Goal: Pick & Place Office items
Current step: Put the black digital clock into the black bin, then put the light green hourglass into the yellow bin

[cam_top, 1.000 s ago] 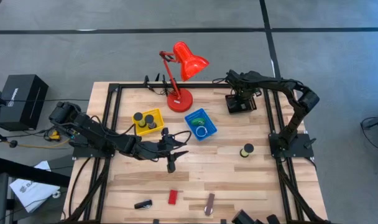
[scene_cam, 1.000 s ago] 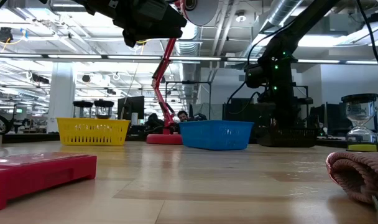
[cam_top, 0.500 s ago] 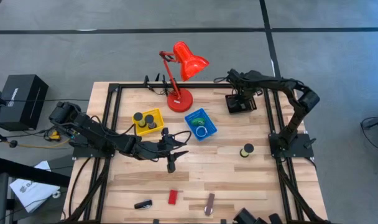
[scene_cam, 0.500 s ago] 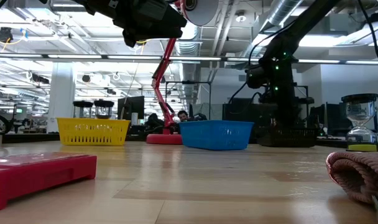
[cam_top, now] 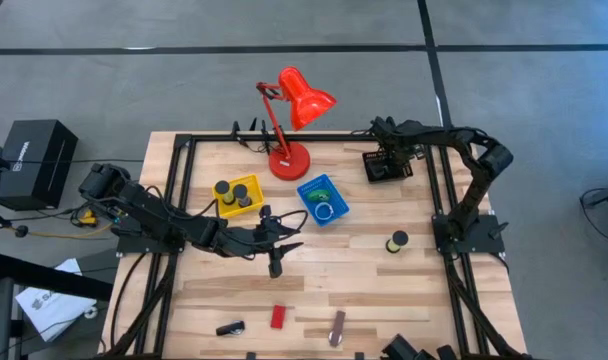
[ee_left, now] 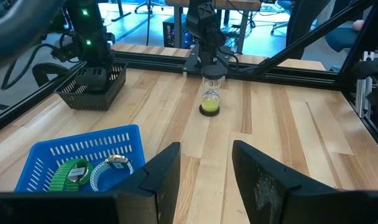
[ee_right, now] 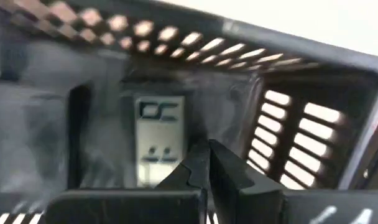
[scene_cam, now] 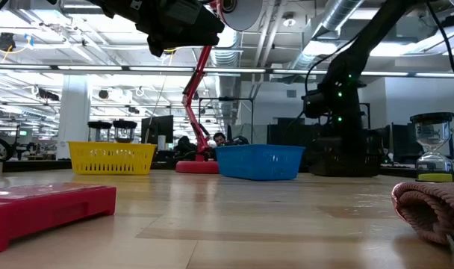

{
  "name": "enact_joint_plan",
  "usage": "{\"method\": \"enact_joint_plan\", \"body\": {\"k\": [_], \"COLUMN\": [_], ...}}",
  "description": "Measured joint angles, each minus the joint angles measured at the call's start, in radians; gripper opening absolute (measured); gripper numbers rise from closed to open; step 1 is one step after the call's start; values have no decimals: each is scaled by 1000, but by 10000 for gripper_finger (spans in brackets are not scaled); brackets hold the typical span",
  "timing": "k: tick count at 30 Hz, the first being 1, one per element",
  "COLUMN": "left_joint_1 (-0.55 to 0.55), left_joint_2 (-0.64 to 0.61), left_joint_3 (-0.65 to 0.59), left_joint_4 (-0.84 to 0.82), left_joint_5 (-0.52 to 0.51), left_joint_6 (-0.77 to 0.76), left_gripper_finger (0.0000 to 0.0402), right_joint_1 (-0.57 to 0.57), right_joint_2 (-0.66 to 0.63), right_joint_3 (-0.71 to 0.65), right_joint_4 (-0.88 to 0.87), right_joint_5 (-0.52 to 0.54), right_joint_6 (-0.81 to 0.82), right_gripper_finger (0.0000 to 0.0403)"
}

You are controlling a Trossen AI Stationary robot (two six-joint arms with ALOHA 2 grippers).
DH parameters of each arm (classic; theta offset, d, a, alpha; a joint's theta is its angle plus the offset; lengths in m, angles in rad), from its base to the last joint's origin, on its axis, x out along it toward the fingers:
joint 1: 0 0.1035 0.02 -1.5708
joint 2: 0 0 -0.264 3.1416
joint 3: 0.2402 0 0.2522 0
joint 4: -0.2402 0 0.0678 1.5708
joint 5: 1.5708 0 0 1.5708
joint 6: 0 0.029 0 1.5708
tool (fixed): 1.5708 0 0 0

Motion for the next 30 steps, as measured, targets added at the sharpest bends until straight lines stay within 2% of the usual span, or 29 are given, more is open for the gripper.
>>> {"method": "enact_joint_plan", "body": {"k": [3,9,15,22,30], "left_joint_1": [0,0,0,0,0], "left_joint_2": [0,0,0,0,0], "left_joint_3": [0,0,0,0,0], "left_joint_4": [0,0,0,0,0], "left_joint_5": [0,0,0,0,0], "left_joint_6": [0,0,0,0,0], "left_gripper_finger": [140,140,140,140,140], "right_joint_1": [-14,-16,-5,-5,6], "right_joint_2": [0,0,0,-15,-133], "right_joint_3": [-8,-8,-8,-8,-8], "right_joint_4": [12,43,90,50,-53], "right_joint_5": [-35,-129,-130,-104,-72], "right_joint_6": [-9,-135,-160,-155,-139], "right_gripper_finger": [0,0,0,0,0]}}
